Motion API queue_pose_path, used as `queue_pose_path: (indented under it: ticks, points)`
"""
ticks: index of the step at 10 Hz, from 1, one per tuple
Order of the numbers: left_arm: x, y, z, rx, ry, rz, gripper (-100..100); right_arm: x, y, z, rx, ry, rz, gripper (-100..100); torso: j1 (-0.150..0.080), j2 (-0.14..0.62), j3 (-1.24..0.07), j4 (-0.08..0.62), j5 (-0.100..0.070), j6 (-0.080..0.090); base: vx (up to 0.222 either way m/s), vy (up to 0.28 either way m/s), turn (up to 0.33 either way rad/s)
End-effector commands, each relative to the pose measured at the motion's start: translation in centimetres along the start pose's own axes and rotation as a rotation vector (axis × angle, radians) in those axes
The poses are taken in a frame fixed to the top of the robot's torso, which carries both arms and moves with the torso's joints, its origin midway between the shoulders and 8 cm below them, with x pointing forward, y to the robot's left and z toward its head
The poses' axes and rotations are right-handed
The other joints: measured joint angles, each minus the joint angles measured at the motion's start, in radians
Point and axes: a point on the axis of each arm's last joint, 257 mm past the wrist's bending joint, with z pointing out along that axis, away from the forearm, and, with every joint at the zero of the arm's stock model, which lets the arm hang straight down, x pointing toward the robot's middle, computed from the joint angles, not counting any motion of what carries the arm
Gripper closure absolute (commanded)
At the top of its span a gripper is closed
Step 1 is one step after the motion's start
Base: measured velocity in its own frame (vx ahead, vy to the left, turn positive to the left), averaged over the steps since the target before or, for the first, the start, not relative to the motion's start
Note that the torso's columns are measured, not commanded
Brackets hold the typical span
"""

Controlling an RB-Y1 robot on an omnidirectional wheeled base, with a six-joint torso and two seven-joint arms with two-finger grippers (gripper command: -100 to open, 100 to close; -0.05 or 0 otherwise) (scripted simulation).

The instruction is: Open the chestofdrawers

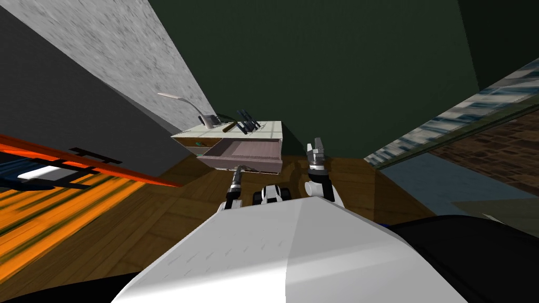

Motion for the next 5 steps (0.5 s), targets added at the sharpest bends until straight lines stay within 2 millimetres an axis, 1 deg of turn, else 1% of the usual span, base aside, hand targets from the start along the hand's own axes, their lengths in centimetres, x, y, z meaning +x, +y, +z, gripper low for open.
queue_pose_path:
  ticks: [1,5]
  points:
    - [-0.9,-1.1,0.2,-0.006,-0.004,0.002,-100,0.0,0.0,0.0,0.000,0.000,0.000,0,-0.002,-0.004,-0.002,0.000,-0.001,0.001,0.007,-0.016,-0.021]
    - [-2.1,-3.1,0.3,-0.008,-0.009,0.004,-100,0.0,0.0,0.0,0.000,0.000,0.000,0,-0.003,0.003,0.001,0.005,-0.004,0.000,0.020,-0.009,-0.019]
